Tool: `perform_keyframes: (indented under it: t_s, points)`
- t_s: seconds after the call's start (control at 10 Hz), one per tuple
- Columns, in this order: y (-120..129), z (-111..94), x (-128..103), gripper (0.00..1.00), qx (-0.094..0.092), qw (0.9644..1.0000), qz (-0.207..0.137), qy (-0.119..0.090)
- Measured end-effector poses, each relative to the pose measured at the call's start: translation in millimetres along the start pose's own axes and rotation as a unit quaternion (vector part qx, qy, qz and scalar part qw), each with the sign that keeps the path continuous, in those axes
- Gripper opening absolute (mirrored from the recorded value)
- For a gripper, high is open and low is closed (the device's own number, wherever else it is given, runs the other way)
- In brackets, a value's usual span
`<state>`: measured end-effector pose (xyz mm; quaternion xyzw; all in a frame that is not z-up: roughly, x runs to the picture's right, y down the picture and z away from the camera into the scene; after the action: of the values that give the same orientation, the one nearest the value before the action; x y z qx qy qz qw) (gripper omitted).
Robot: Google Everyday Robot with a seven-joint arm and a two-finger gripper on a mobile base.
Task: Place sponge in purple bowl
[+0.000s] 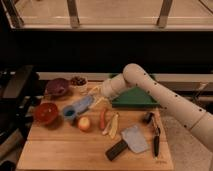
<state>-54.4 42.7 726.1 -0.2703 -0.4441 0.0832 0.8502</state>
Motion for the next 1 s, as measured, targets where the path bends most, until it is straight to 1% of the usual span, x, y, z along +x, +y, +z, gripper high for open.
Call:
perform_keyframes:
  t_s: [0.2, 0.3, 0.4, 0.8, 0.9, 1.0]
  points:
    - [-15, -5, -1, 0.00, 0.011, 0.9999, -0.001, -0.001]
    - [-23, -6, 0, 0.00, 0.013, 0.9999, -0.001, 0.001]
    - [-39, -1, 0, 0.00, 0.011, 0.9999, -0.003, 0.006]
    - [-100, 30, -9, 0.00, -0.022, 0.9993, -0.016, 0.024]
    - [-114, 34, -10, 0.00, -0.025, 0.9992, -0.019, 0.026]
    - [-133, 44, -18, 0.00, -0.031, 0.9988, -0.027, 0.026]
